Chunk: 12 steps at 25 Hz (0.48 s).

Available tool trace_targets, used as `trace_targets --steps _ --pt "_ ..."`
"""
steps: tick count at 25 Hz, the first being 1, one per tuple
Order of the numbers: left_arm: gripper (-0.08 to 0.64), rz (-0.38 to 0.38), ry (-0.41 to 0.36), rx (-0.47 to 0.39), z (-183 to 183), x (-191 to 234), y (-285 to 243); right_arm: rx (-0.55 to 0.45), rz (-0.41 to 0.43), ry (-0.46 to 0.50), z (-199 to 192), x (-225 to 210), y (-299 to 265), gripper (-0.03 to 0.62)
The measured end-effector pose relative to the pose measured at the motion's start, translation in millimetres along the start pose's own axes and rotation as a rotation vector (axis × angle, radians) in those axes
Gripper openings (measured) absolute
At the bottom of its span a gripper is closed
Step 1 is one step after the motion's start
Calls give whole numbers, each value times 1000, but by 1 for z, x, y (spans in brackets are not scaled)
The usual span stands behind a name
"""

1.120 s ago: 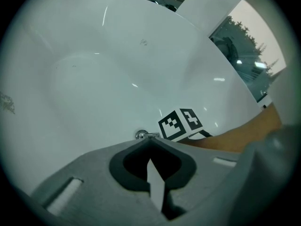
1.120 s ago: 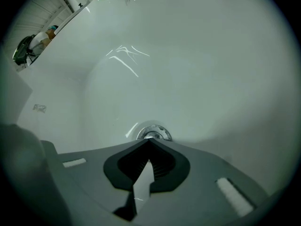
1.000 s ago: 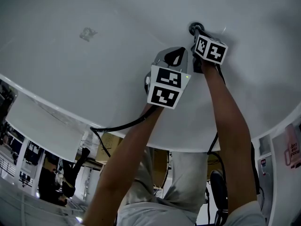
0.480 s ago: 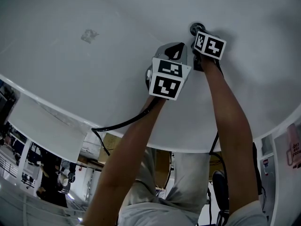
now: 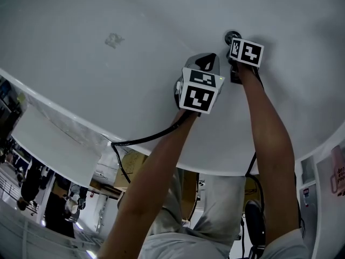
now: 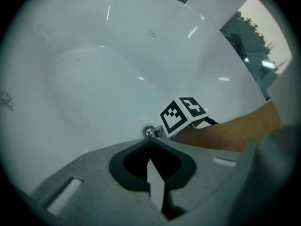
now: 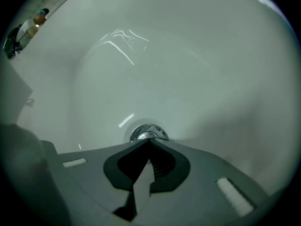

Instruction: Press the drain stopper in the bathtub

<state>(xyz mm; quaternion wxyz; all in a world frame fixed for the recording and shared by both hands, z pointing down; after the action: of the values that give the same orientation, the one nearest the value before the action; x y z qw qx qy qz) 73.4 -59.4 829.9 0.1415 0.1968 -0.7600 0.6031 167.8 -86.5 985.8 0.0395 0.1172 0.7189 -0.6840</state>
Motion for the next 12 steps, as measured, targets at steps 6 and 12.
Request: trace_targets --steps 6,12 --pt "2 -4 -14 -25 6 -11 13 18 -10 31 -3 -2 17 3" --pt "2 -1 -11 -43 10 -21 43 -55 22 16 2 5 56 3"
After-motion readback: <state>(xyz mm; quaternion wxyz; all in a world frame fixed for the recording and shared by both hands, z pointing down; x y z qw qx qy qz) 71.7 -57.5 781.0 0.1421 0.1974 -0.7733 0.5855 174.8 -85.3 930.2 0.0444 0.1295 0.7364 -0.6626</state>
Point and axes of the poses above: the fingertips, and each gripper's own axes: y backward along the fingers, x to its left, z out of its top, the point moved 1 cm from there along y, backward along the fingers, and after that the axes turned 4 degrees about y, right-handed, at the moved point
